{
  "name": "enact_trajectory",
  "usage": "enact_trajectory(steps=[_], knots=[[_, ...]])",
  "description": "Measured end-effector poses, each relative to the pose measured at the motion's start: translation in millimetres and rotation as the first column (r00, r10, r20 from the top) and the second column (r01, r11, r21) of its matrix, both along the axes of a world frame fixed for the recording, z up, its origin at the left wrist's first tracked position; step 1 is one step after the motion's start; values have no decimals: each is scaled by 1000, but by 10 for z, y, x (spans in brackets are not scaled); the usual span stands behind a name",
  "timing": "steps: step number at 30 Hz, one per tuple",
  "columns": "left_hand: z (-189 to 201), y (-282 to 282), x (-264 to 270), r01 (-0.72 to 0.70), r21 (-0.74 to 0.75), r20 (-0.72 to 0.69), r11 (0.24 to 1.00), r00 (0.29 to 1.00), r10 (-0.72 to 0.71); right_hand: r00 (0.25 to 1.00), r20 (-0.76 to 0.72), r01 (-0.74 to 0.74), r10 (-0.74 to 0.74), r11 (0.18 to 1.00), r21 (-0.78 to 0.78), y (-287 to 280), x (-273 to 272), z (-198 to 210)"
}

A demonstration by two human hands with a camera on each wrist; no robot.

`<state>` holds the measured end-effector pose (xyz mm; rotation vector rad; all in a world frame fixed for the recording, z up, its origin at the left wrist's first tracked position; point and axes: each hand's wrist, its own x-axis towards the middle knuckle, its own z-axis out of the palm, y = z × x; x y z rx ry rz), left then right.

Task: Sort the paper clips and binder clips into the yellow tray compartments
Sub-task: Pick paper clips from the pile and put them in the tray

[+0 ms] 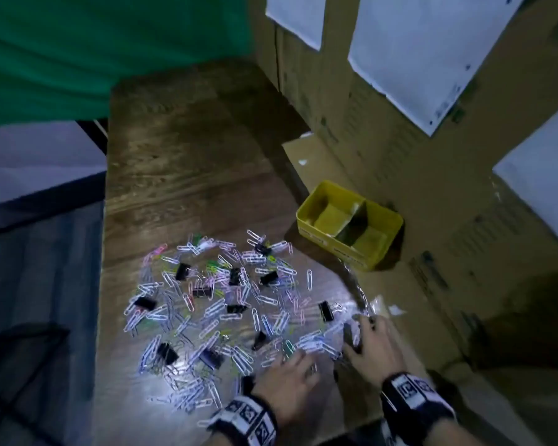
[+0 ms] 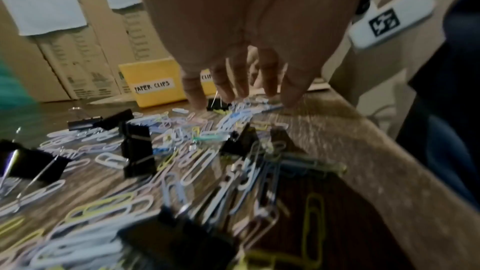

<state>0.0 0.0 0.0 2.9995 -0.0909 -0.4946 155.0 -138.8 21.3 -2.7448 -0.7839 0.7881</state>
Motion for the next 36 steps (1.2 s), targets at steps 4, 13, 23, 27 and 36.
enact_trajectory(steps=[4, 13, 23, 27, 36], knots=[[-192, 224, -9, -63, 6, -67, 998, 996, 63, 995, 0, -103, 104, 991, -80, 56, -15, -127], [-87, 611, -58, -249, 64, -123, 966, 959, 256, 974, -35, -225, 224, 974, -33, 209, -246, -314], [-90, 86, 319, -291, -18, -135, 957, 949, 286, 974, -68, -214, 216, 976, 38, 330, -326, -308], [-156, 171, 371, -286, -28, -190, 958, 942, 275, 959, -150, -213, 240, 962, 172, 389, -300, -329], [-176, 358, 413, -311, -147, -179, 939, 942, 284, 965, -198, -130, 175, 967, 219, 455, -159, -389]])
